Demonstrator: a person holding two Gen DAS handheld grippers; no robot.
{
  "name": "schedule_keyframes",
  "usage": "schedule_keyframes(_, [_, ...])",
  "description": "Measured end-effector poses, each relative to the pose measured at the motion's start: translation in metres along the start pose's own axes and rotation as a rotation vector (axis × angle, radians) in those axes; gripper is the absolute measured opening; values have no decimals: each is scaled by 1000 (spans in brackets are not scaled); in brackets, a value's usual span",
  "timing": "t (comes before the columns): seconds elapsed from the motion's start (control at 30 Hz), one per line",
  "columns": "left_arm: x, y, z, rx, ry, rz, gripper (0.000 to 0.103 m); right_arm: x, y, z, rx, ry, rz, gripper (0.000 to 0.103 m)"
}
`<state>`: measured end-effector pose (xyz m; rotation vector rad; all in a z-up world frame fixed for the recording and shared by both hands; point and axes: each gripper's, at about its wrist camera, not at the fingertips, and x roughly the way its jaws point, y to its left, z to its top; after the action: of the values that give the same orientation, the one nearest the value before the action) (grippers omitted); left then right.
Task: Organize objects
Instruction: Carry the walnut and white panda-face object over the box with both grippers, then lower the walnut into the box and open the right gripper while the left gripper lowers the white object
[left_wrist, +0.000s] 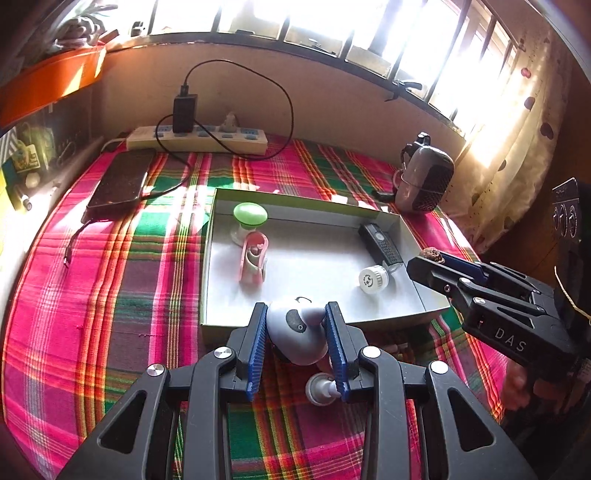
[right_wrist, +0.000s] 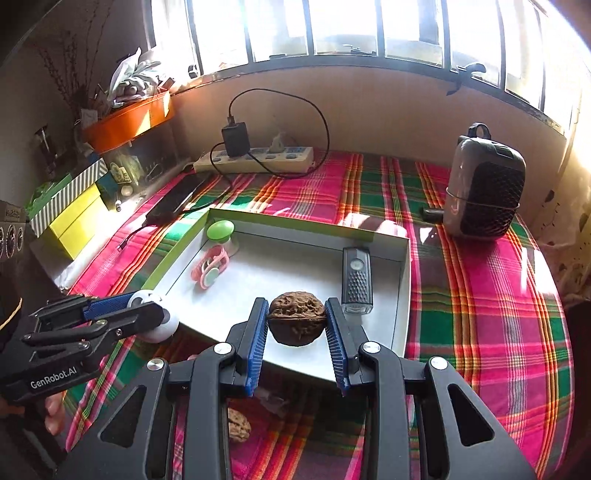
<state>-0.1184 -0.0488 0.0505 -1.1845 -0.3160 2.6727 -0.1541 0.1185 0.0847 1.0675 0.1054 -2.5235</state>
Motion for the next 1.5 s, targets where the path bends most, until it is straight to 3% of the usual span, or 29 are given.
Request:
schedule_keyframes(0.37, [23,5,16,5,22,18,28,58,5,37,-24,58,30,33])
schedule_keyframes(0.43, [28,7,16,1,29,20,22,67,6,40,-23,68,27,33])
schedule_keyframes(0.57, [33,13,18,-14,31,21,22,80,7,44,-24,87,30,33])
schedule_keyframes(1.5, [43,18,14,-22,60,45,22,129,36,54,-85,183,74,33])
